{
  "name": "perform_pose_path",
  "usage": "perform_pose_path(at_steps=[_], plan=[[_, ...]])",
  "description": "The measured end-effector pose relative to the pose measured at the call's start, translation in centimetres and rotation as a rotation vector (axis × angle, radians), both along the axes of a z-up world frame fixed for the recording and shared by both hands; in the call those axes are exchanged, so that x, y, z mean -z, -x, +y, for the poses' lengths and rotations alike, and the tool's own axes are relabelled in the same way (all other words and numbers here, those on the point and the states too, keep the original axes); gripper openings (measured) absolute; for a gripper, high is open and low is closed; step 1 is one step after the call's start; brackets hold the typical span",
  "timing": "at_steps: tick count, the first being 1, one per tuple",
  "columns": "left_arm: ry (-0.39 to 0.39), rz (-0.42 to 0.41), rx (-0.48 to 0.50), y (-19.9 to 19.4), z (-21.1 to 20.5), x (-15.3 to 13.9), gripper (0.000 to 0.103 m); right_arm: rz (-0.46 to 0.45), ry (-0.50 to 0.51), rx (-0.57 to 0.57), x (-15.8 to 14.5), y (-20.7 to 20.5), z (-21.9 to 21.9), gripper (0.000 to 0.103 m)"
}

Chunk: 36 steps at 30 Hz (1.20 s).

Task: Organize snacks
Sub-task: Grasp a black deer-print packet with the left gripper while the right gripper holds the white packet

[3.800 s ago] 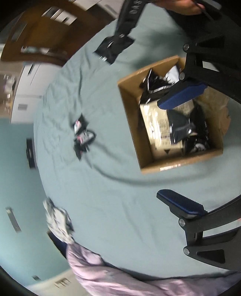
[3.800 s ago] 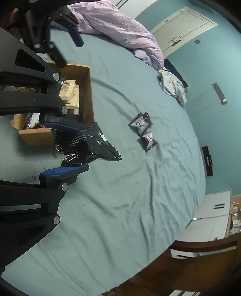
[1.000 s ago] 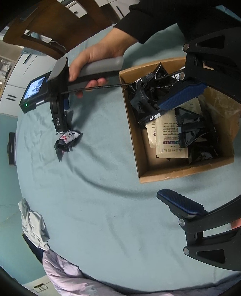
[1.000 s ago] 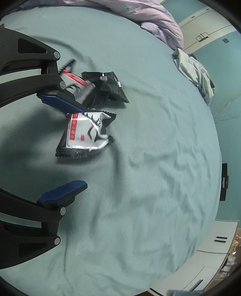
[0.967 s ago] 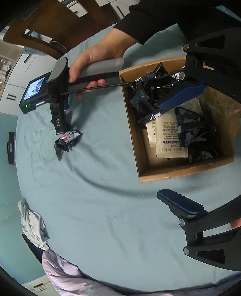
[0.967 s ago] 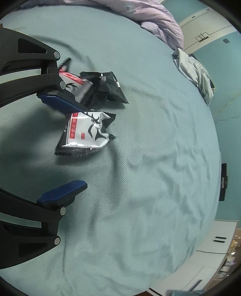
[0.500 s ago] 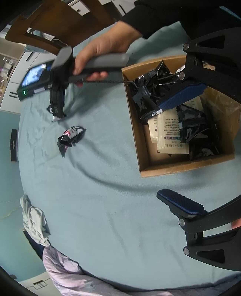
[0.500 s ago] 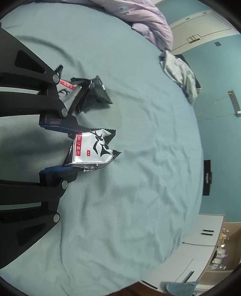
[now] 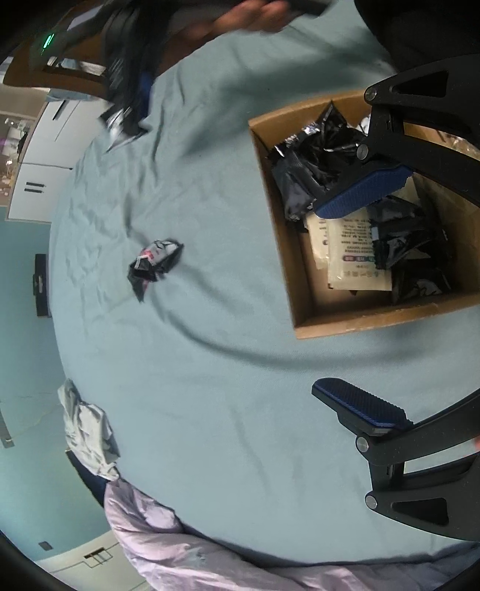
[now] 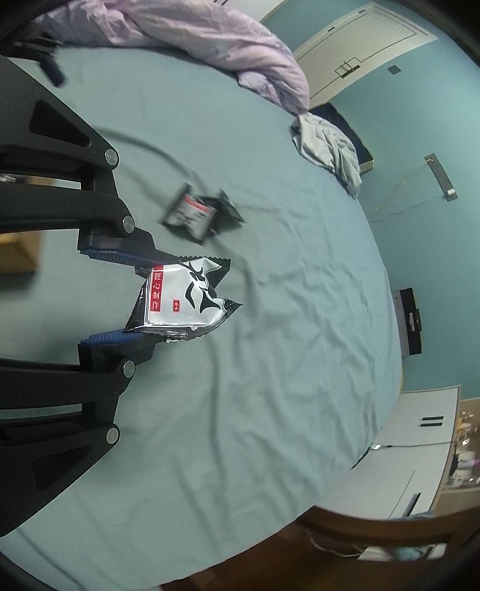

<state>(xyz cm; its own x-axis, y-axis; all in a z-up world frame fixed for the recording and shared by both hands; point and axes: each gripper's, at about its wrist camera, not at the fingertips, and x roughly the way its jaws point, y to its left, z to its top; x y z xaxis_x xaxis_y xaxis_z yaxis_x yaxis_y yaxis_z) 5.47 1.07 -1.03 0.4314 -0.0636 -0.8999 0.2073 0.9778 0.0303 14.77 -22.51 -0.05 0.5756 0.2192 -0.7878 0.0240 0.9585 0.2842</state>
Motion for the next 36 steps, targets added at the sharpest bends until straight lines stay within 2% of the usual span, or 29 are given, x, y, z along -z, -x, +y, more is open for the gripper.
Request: perform_pose_path(at_steps=[6, 9, 11, 15, 19, 24, 27, 28, 29, 30, 32, 34, 36], plan=[[-0.002, -0.003, 0.032, -1.9, -1.3, -0.4, 0.089, -0.034, -0.095, -0.007, -2.1, 8.1, -2.4, 0.028], [-0.018, 0.024, 0.049, -3.7, -2.4, -0.1, 0.089, -0.049, -0.097, 0.012, -1.8, 12.5, -3.7, 0.028], [-0.027, 0.030, 0.057, -5.9, -3.4, 0.1, 0.089, -0.027, -0.108, 0.023, -1.0, 13.6, -3.8, 0.028], [-0.072, 0.037, 0.056, -11.4, -5.9, 1.2, 0.089, 0.038, -0.166, -0.008, -0.1, 12.6, -3.7, 0.028], [-0.109, 0.082, 0.050, -16.3, -8.2, 3.4, 0.089, 0.081, -0.201, -0.012, 0.8, 10.2, -4.3, 0.028], [-0.152, 0.146, 0.014, -20.6, -10.0, 6.7, 0.089, 0.109, -0.203, -0.002, 2.1, 8.7, -4.9, 0.028], [-0.178, 0.169, 0.005, -21.7, -10.5, 8.0, 0.088, 0.128, -0.244, 0.007, 2.7, 8.0, -5.7, 0.028], [-0.185, 0.181, 0.010, -21.9, -10.7, 8.4, 0.087, 0.130, -0.251, 0.009, 2.8, 8.0, -5.8, 0.028], [-0.185, 0.197, 0.016, -21.9, -10.7, 8.7, 0.076, 0.134, -0.256, 0.010, 2.9, 7.8, -6.0, 0.028], [-0.180, 0.209, 0.009, -21.8, -10.6, 8.9, 0.059, 0.135, -0.257, 0.011, 2.8, 7.9, -6.0, 0.028], [-0.086, 0.252, -0.032, -21.5, -9.6, 8.9, 0.043, 0.135, -0.261, 0.014, 2.8, 7.6, -6.1, 0.028], [-0.052, 0.269, -0.071, -20.9, -8.9, 8.6, 0.038, 0.132, -0.262, 0.019, 2.8, 7.3, -6.1, 0.028], [-0.068, 0.257, -0.076, -19.6, -8.3, 7.8, 0.037, 0.127, -0.260, 0.020, 2.9, 7.4, -5.9, 0.028]])
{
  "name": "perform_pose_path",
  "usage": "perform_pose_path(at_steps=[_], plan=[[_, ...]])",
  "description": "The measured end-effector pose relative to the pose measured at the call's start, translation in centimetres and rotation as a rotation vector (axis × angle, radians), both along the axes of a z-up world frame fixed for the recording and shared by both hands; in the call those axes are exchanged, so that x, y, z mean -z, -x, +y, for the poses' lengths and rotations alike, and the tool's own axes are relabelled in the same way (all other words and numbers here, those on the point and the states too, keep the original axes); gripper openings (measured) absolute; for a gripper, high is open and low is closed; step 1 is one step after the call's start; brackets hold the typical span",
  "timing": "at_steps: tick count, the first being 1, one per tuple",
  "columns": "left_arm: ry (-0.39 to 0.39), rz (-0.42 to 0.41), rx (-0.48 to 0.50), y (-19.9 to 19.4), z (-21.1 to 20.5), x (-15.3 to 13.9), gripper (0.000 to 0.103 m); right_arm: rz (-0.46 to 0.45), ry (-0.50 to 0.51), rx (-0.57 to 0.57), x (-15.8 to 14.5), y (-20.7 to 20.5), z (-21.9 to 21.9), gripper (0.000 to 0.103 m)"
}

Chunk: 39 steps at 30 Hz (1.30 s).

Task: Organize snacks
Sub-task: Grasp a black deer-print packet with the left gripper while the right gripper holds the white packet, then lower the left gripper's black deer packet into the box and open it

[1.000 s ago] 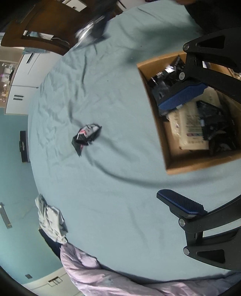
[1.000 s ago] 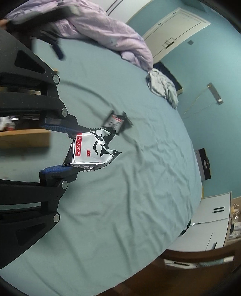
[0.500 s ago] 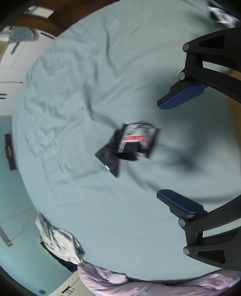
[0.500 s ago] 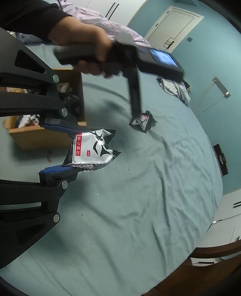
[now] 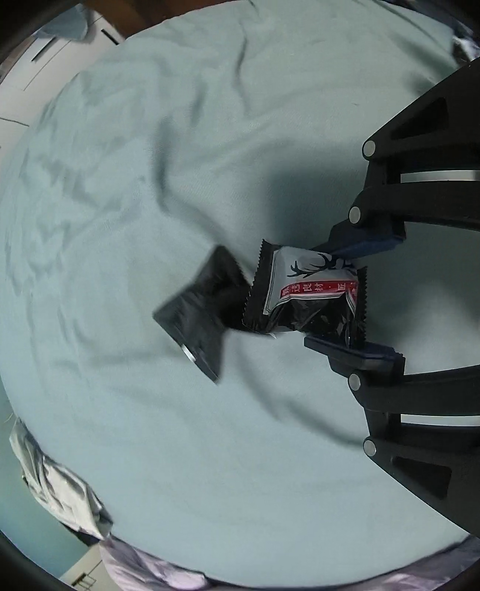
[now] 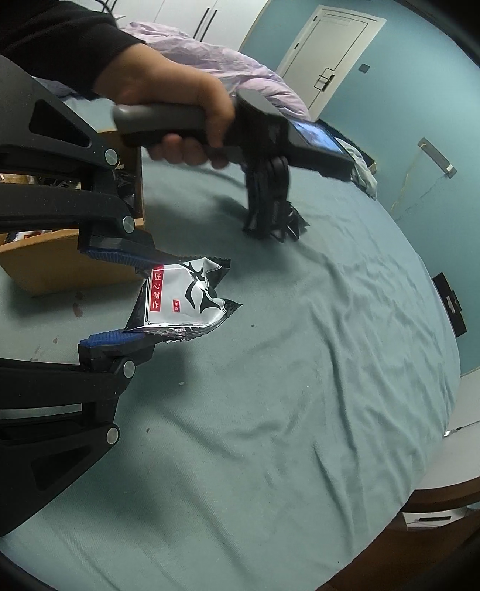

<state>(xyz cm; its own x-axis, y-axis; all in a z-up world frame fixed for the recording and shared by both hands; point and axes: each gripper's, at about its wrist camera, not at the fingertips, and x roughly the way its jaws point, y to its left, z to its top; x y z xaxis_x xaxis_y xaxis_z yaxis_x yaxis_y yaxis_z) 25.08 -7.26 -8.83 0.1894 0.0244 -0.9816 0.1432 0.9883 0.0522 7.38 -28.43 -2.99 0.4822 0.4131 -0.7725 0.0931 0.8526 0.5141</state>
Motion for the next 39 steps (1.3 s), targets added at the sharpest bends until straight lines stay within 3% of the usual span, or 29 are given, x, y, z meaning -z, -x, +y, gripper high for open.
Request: perform_pose_path(at_steps=[6, 13, 17, 26, 29, 39], plan=[[-0.005, -0.085, 0.032, 5.2, 2.0, -4.3, 0.036, -0.030, 0.050, 0.014, -0.7, 1.0, 0.9, 0.028], [0.078, -0.163, 0.043, 13.1, 5.3, -9.8, 0.036, -0.053, 0.090, 0.021, -1.7, 2.2, 1.9, 0.028], [0.076, -0.229, 0.055, 18.0, 6.5, -11.4, 0.036, -0.066, 0.111, 0.009, -2.4, 2.8, 2.5, 0.028], [0.079, -0.317, 0.120, 24.3, 7.3, -10.8, 0.037, -0.115, 0.173, -0.041, -3.1, 3.7, 4.5, 0.028], [0.108, -0.269, 0.110, 24.1, 7.3, -9.5, 0.037, -0.104, 0.191, -0.048, -2.7, 3.5, 4.9, 0.028], [0.095, -0.145, 0.095, 22.8, 7.6, -5.9, 0.037, -0.092, 0.207, -0.072, -2.4, 2.6, 6.0, 0.028]])
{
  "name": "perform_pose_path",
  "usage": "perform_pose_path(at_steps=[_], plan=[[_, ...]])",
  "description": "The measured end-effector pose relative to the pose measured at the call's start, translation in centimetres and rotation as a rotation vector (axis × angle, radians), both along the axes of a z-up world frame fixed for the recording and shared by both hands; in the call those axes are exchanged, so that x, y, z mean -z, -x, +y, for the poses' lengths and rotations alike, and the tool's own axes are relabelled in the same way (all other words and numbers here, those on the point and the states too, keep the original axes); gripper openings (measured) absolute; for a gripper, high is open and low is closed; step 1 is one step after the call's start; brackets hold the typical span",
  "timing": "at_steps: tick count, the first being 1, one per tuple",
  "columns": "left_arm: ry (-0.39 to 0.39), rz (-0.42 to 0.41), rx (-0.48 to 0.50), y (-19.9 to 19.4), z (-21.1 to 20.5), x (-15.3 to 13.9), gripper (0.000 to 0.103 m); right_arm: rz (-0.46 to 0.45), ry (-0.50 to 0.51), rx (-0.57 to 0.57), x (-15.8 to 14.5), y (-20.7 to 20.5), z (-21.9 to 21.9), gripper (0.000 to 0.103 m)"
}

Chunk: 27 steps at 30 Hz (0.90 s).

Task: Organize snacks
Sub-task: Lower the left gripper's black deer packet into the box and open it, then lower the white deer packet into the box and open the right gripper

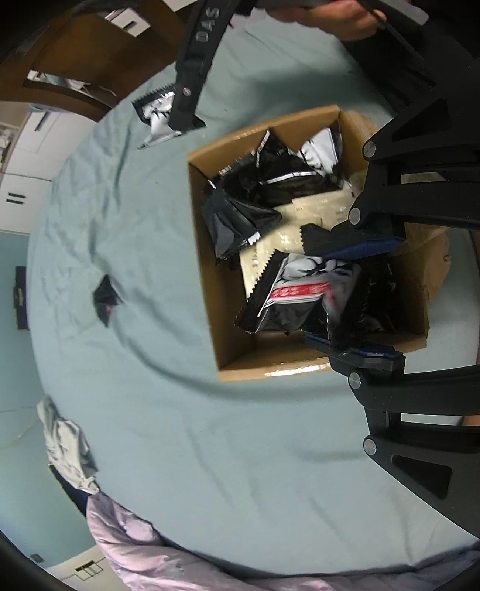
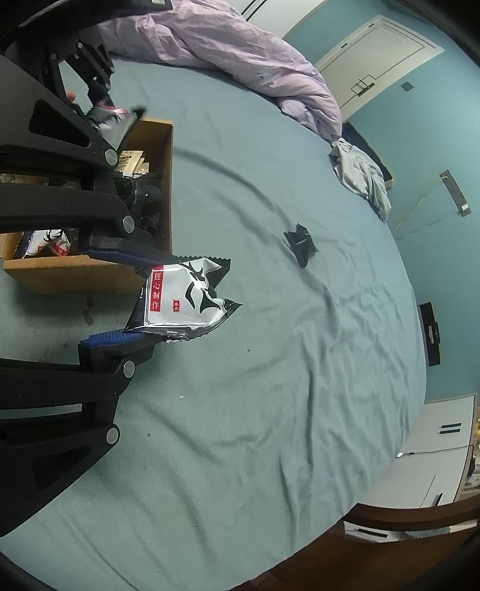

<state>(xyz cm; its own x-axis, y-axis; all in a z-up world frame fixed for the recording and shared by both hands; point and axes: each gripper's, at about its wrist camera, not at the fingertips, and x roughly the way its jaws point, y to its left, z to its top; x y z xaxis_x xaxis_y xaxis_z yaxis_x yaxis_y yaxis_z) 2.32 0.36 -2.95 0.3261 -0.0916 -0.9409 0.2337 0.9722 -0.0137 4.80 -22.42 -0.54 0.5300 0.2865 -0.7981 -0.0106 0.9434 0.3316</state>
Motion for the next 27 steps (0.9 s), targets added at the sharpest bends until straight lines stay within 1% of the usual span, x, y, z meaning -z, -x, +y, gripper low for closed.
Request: perform_pose_path(at_steps=[4, 7, 9, 10, 11, 13, 16, 17, 18, 19, 21, 24, 27], plan=[[-0.009, 0.007, -0.003, -0.4, -0.2, 0.6, 0.037, -0.003, 0.009, -0.016, 0.3, -0.2, 0.4, 0.028], [-0.006, 0.011, -0.001, -0.5, -0.2, 0.6, 0.042, -0.003, 0.016, -0.023, 0.4, -0.3, 0.6, 0.028], [0.011, 0.025, -0.001, -0.5, 0.0, 0.5, 0.054, -0.006, 0.018, -0.027, 0.4, -0.3, 0.7, 0.028], [0.036, 0.037, 0.008, -0.6, 0.0, 0.5, 0.057, -0.008, 0.018, -0.028, 0.5, -0.3, 0.7, 0.028], [0.040, 0.039, 0.008, -0.5, 0.0, 0.4, 0.060, -0.010, 0.018, -0.029, 0.5, -0.2, 0.7, 0.028], [0.040, 0.035, 0.003, -0.6, -0.1, 0.1, 0.062, -0.015, 0.019, -0.031, 0.4, -0.2, 0.8, 0.028], [0.059, -0.010, -0.007, -0.3, 0.3, -1.1, 0.067, -0.022, 0.004, -0.042, 0.2, 0.2, 0.9, 0.028], [0.056, -0.030, -0.013, -0.3, 0.4, -1.5, 0.072, -0.025, -0.008, -0.050, 0.2, 0.4, 1.0, 0.028], [0.051, -0.052, -0.018, -0.2, 0.5, -1.9, 0.075, -0.026, -0.021, -0.063, 0.1, 0.6, 1.0, 0.028], [0.044, -0.084, -0.027, -0.1, 0.8, -2.4, 0.076, -0.029, -0.032, -0.081, -0.1, 0.8, 1.2, 0.028], [0.035, -0.111, -0.044, -0.2, 1.3, -2.9, 0.078, -0.036, -0.045, -0.106, -0.4, 1.4, 1.4, 0.028], [0.030, -0.118, -0.079, -0.5, 2.2, -3.1, 0.078, -0.037, -0.049, -0.183, -0.6, 2.6, 2.4, 0.028], [0.015, -0.110, -0.107, -0.7, 3.0, -3.0, 0.078, -0.052, 0.001, -0.245, -0.9, 3.6, 3.7, 0.028]])
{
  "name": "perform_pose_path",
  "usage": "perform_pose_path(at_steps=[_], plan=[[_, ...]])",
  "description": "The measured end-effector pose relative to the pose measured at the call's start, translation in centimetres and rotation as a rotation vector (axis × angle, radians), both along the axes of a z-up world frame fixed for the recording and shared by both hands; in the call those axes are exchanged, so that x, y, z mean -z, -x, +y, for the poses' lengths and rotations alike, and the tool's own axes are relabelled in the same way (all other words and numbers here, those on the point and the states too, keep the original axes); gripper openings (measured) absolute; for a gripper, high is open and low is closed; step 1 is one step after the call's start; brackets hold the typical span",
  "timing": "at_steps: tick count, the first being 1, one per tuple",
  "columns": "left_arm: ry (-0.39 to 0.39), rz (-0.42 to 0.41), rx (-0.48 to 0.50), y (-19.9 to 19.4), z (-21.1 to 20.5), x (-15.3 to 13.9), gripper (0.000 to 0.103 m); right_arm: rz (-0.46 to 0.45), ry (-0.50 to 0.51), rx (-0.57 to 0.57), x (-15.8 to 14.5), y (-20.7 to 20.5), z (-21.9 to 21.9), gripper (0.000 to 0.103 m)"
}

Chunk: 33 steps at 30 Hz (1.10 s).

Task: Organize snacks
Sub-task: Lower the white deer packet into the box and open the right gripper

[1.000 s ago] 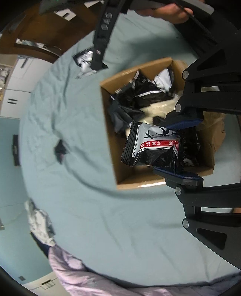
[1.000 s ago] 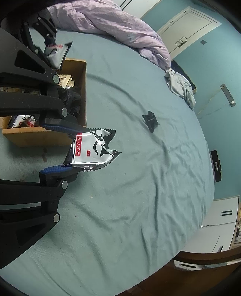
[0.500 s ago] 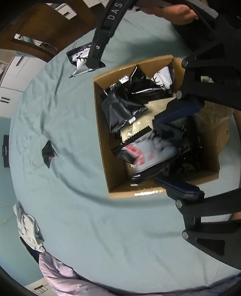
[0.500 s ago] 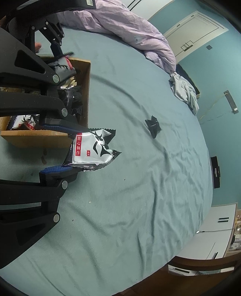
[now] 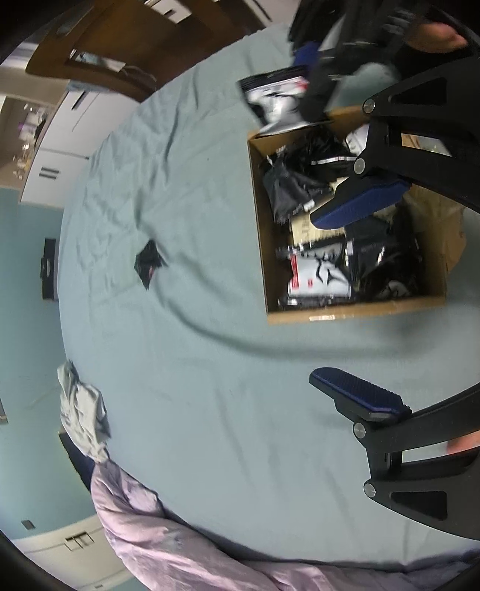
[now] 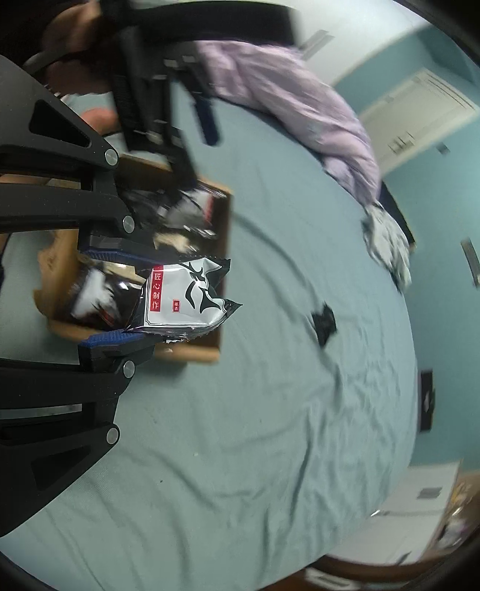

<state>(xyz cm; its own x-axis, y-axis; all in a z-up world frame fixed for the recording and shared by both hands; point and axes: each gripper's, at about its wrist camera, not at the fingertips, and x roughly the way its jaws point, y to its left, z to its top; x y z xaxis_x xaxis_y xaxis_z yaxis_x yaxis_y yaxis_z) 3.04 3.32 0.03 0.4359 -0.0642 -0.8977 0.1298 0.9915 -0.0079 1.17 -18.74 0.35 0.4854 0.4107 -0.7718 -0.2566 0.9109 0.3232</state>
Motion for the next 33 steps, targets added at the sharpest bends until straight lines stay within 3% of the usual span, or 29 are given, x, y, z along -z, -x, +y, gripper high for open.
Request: perform_pose_path(at_steps=[6, 13, 18, 22, 28, 33], plan=[[0.022, -0.007, -0.042, -0.1, 1.2, -0.4, 0.078, -0.010, 0.085, -0.094, 0.1, 1.5, 2.9, 0.028], [0.002, -0.004, -0.020, 0.2, 0.7, -0.3, 0.078, -0.005, 0.148, -0.159, 0.3, 2.2, 5.0, 0.029], [-0.022, -0.018, -0.012, 0.4, 0.2, -0.4, 0.078, 0.047, 0.114, -0.164, 0.7, 1.7, 5.0, 0.032], [-0.041, -0.031, -0.008, 0.7, 0.0, -0.5, 0.078, 0.089, 0.054, -0.099, 1.0, 1.1, 3.7, 0.052], [-0.042, -0.027, -0.003, 0.8, -0.3, -0.4, 0.078, 0.002, -0.036, -0.021, -1.0, 1.4, 1.4, 0.072], [-0.036, -0.019, 0.006, 0.8, -0.5, -0.4, 0.078, -0.035, -0.017, 0.076, -1.3, 1.2, -0.7, 0.075]])
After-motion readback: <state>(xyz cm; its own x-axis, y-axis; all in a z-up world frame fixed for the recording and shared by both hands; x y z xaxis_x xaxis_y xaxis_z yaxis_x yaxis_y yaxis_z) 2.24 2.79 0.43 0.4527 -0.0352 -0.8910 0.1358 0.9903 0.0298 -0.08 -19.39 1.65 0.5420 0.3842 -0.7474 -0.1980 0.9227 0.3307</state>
